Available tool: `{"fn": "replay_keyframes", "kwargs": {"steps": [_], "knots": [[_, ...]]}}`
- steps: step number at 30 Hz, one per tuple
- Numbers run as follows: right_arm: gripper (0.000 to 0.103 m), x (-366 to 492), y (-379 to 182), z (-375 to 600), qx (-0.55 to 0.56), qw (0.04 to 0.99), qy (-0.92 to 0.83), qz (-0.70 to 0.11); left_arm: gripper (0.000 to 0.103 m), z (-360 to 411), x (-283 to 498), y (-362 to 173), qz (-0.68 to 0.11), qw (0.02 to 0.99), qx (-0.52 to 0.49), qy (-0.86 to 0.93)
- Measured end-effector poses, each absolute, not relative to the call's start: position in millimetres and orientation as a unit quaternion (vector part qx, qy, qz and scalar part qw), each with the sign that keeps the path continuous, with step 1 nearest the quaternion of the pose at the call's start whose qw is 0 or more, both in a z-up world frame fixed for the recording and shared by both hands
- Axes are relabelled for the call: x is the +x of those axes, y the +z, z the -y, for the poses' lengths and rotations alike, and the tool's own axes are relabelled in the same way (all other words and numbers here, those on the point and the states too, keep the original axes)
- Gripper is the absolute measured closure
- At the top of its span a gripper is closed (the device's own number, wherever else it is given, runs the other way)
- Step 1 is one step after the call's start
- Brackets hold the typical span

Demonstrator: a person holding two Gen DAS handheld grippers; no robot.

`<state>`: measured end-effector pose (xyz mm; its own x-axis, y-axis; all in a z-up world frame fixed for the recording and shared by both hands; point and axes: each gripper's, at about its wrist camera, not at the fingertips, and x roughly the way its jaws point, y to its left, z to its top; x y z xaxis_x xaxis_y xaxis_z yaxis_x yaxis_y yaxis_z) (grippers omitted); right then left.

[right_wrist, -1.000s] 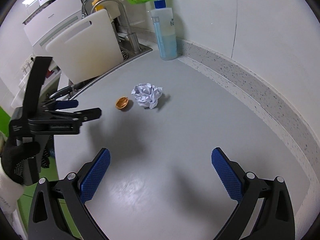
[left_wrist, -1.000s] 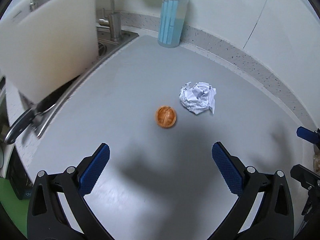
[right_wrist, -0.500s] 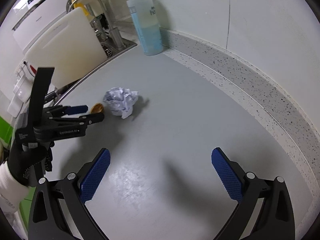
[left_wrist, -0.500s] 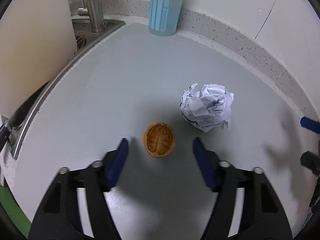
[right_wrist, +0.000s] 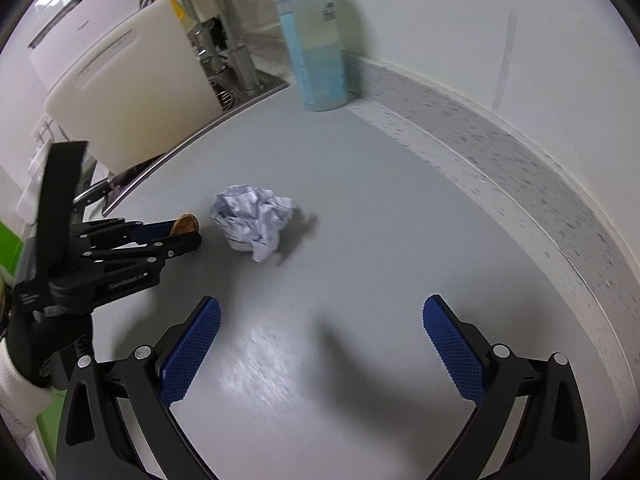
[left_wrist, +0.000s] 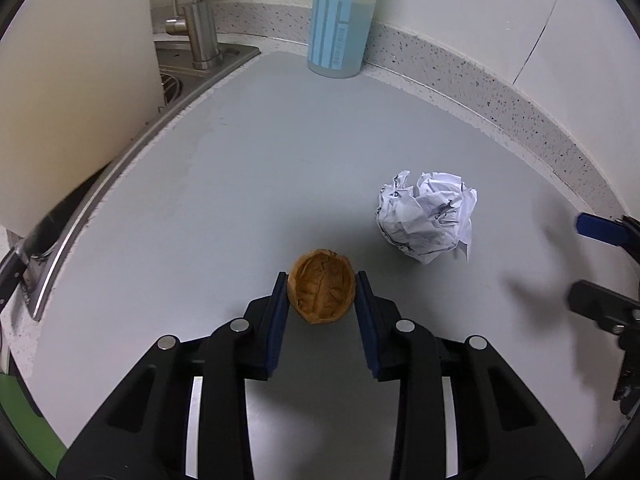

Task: Collect trash
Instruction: 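Grasp the walnut shell with the left gripper while the right grasps the crumpled paper, then carry the walnut shell and crumpled paper toward the wastebasket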

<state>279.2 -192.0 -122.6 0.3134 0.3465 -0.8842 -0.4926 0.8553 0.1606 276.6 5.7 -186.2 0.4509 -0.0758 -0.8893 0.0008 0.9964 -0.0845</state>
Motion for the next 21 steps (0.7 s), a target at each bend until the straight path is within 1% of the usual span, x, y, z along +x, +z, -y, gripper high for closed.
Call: {"fn": "replay_keyframes", "kwargs": {"steps": [9,17,19,20,21], "knots": [[0.006,304,-139,143,-0.091,0.796,0.288,-0.525,0.07,-30,255,-164,-0.519,0.853,-0.049,-0.002],[0.007,325,-158,103,-0.12,0.781,0.305,-0.532,0.07,-60,236,-158,-0.516,0.854,-0.07,0.017],[0.033,325,-160,99,-0.126,0.776,0.306,-0.536,0.07,-66,232,-156,-0.514,0.854,-0.074,0.02],[0.048,325,-161,98,-0.128,0.776,0.303,-0.538,0.07,-69,228,-156,-0.514,0.854,-0.077,0.022],[0.05,325,-160,98,-0.129,0.777,0.302,-0.538,0.07,-72,225,-155,-0.513,0.854,-0.08,0.023]]}}
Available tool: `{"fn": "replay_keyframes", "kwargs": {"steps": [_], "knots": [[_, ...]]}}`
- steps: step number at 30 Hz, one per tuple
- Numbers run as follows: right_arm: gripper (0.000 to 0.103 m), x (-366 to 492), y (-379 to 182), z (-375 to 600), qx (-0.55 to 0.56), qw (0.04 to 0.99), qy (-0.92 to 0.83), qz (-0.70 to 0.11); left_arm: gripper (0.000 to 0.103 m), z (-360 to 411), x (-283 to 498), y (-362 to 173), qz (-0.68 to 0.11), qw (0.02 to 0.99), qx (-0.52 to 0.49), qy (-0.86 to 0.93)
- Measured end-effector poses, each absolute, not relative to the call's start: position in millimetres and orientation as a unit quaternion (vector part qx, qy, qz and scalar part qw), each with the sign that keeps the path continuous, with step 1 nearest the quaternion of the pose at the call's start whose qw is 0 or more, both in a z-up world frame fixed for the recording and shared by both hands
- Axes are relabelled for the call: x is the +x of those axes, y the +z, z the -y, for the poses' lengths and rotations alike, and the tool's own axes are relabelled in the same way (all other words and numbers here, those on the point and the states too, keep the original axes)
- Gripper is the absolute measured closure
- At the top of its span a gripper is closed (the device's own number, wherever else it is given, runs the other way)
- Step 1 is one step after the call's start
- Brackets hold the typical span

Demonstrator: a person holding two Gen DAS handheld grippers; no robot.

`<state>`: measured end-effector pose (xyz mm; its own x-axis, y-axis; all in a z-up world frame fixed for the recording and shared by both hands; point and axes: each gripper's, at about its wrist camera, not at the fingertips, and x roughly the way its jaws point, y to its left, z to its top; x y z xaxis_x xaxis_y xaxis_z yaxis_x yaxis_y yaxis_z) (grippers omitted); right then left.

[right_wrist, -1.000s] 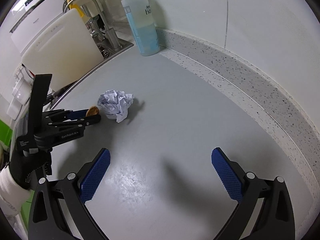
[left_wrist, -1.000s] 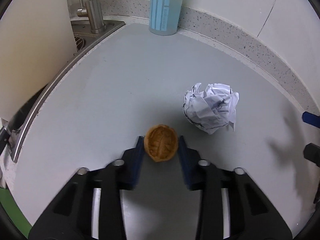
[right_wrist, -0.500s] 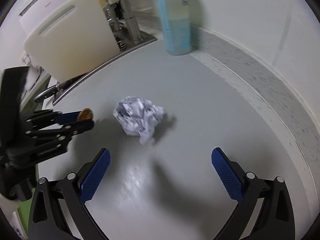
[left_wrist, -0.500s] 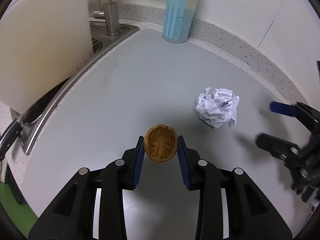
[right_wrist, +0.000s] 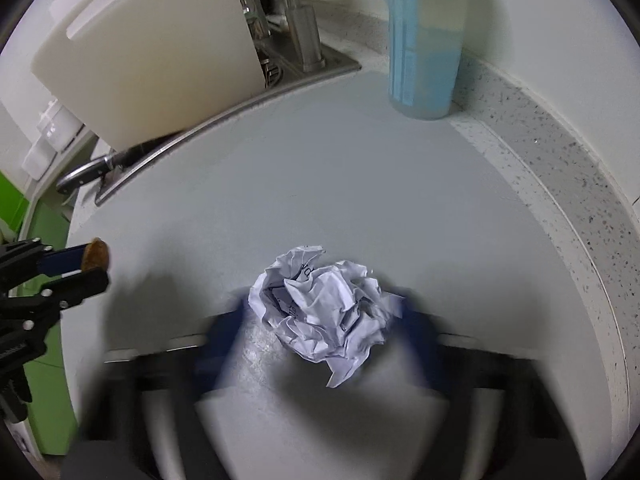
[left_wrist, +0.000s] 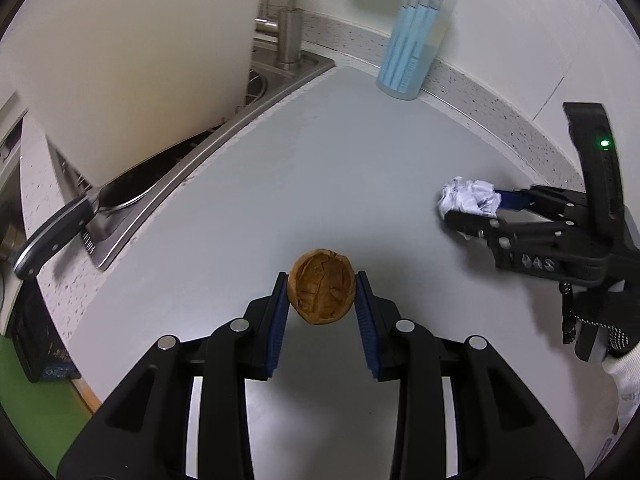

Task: Collect trash
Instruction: 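Carry the walnut shell and crumpled paper toward the wastebasket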

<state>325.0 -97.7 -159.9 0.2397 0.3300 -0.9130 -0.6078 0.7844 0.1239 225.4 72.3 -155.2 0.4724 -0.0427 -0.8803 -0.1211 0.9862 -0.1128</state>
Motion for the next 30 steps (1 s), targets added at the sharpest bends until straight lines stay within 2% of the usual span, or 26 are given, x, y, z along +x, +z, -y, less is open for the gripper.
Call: {"fn": "replay_keyframes", "kwargs": {"steps": [3,6,11,19,30], "knots": [[0.056,322,-153,99,-0.127,0.779,0.299,-0.536,0.07,-80,216,-152,-0.511,0.855,-0.086,0.027],[0.058,311,-144,95,-0.133,0.783,0.302,-0.527,0.07,-86,204,-148,-0.507,0.857,-0.088,0.031],[0.058,280,-116,78,-0.137,0.79,0.32,-0.505,0.07,-102,176,-137,-0.499,0.861,-0.092,0.041],[0.058,191,-77,7,-0.147,0.779,0.394,-0.465,0.07,-154,89,-122,-0.491,0.861,-0.102,0.085],[0.058,66,-108,-116,-0.182,0.72,0.477,-0.47,0.07,-247,-63,-153,-0.495,0.838,-0.154,0.17]]}}
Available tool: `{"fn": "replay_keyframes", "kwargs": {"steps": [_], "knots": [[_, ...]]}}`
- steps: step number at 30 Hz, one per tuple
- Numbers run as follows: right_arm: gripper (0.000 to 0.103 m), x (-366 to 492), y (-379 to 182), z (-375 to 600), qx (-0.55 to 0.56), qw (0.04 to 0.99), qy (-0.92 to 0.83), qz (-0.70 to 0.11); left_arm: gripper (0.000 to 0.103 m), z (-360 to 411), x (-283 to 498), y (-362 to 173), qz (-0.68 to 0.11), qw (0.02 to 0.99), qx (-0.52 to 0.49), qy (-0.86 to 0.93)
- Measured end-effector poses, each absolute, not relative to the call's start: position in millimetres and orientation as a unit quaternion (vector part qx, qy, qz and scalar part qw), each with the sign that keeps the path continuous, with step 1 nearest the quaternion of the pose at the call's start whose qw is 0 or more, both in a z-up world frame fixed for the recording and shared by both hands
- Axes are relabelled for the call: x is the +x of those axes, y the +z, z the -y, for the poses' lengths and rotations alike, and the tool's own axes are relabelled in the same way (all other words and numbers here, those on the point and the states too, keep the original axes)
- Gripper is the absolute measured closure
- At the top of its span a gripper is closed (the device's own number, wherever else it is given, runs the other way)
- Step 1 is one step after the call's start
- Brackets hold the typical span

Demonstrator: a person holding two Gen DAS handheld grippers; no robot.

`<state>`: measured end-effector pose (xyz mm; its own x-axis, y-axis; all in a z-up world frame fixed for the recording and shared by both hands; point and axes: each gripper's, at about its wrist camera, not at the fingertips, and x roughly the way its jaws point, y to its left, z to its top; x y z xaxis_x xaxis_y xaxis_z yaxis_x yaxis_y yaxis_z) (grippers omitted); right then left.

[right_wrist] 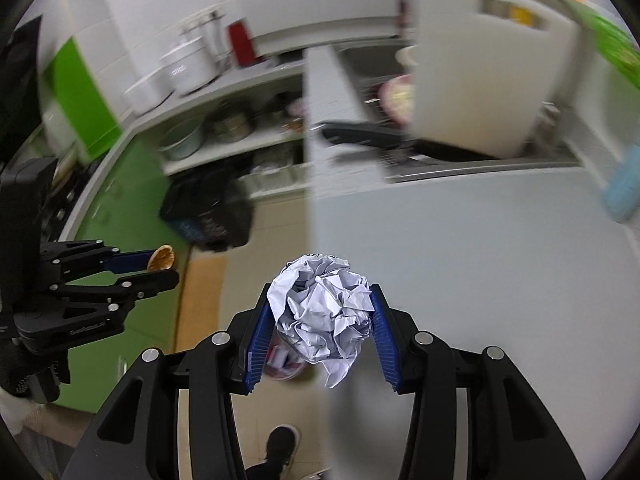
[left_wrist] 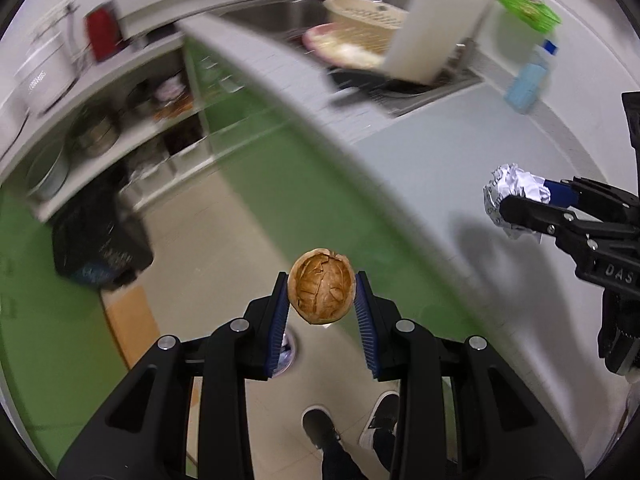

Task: Collect trash
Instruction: 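Carry the walnut shell and crumpled paper toward the wastebasket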

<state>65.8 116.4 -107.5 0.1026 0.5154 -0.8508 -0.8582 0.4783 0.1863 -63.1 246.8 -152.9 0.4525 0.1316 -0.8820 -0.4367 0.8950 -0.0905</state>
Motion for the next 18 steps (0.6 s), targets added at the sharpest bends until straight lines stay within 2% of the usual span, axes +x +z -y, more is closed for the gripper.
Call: {"fn": "replay_keyframes", "kwargs": {"steps": [7,18], "knots": [[0.058,8,-179,-177,-0.222,0.675,0.495,-0.499,0.07,-298,-132,-224,-0.512,0.808,-0.206,0.207],[0.058,-29,-357,-224,-0.266,0.633,0.488,-0.539,0.07,-348,-156,-428,-0.556,0.762,-0.255,0.213]]}}
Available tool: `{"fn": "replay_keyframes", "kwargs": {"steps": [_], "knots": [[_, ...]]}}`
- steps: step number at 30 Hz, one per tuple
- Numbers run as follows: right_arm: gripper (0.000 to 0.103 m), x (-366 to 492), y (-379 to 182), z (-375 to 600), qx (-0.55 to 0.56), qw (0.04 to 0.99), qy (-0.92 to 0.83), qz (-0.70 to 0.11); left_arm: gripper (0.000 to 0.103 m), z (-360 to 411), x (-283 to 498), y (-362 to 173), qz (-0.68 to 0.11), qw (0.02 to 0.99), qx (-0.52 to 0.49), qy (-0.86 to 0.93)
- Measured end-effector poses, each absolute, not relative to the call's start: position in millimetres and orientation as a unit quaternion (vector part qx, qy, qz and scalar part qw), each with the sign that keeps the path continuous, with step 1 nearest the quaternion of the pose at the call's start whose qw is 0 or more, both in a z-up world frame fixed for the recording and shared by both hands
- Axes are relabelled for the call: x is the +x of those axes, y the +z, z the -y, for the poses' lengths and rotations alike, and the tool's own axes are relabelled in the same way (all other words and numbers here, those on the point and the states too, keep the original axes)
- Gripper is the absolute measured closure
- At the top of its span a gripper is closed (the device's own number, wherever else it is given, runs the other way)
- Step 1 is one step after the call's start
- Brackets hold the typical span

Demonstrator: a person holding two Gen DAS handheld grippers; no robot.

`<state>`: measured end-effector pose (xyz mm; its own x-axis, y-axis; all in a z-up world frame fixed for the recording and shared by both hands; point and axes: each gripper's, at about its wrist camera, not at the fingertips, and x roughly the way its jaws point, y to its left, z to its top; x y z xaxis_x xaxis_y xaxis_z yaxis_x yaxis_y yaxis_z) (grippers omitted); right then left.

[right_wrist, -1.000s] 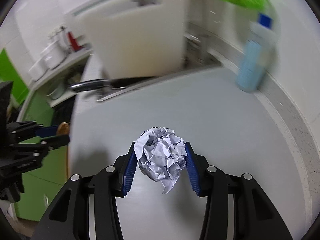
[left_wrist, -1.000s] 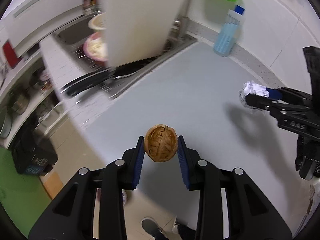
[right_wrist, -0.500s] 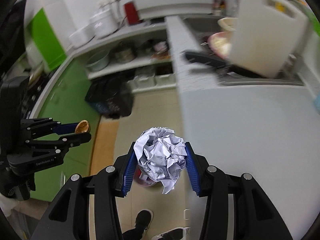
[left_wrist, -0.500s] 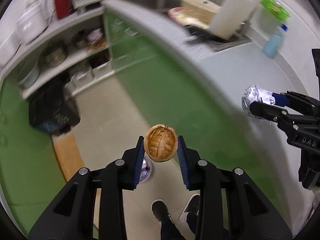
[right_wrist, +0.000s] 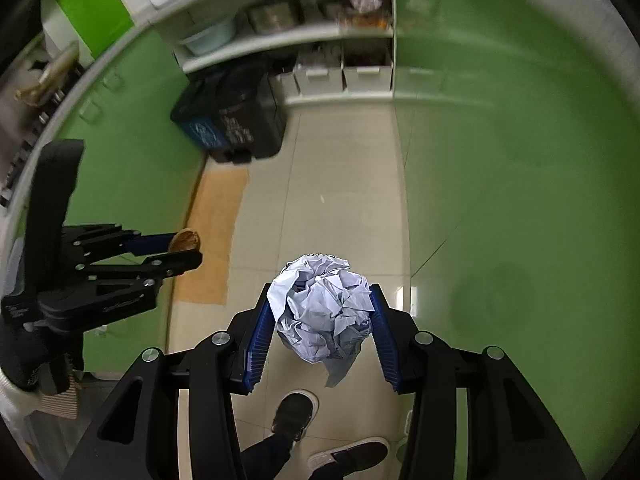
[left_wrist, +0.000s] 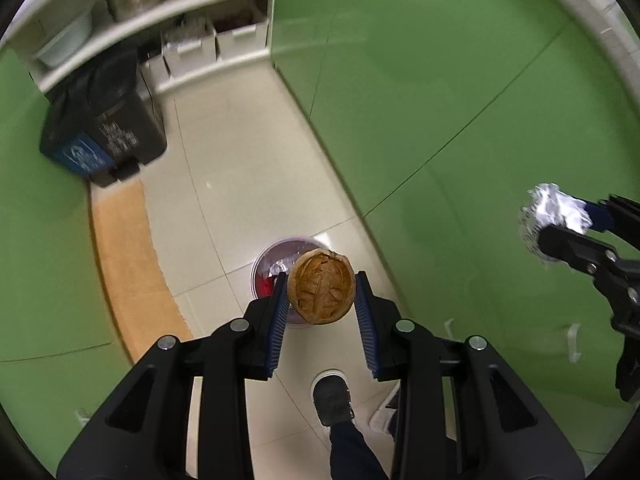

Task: Collect trash
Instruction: 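Carry the walnut shell and crumpled paper toward the wastebasket, then open the left gripper over the wastebasket while the right releases the paper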

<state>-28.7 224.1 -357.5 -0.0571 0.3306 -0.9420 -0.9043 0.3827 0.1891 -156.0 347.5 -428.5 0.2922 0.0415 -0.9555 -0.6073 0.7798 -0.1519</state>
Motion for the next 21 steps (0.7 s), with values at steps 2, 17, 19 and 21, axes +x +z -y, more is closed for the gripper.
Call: {"fn": "replay_keyframes", "kwargs": {"steps": [2,17,19,21], "knots": [[0.058,-30,-385,-225,-0.27,0.63,0.484,-0.544,0.07,-355,-155,-466,-0.558,0.759,-0.261,0.212],[0.058,-40,-515,-249,-0.289,0.604,0.478,-0.569,0.003,-381,-163,-600,-0.558,0.74,-0.296,0.232],[0.058,-44,-519,-256,-0.29,0.598,0.483,-0.57,0.003,-385,-172,-599,-0.559,0.733,-0.3,0.244],[0.058,-52,-524,-264,-0.294,0.59,0.49,-0.571,0.003,-391,-182,-597,-0.559,0.729,-0.302,0.254]]}}
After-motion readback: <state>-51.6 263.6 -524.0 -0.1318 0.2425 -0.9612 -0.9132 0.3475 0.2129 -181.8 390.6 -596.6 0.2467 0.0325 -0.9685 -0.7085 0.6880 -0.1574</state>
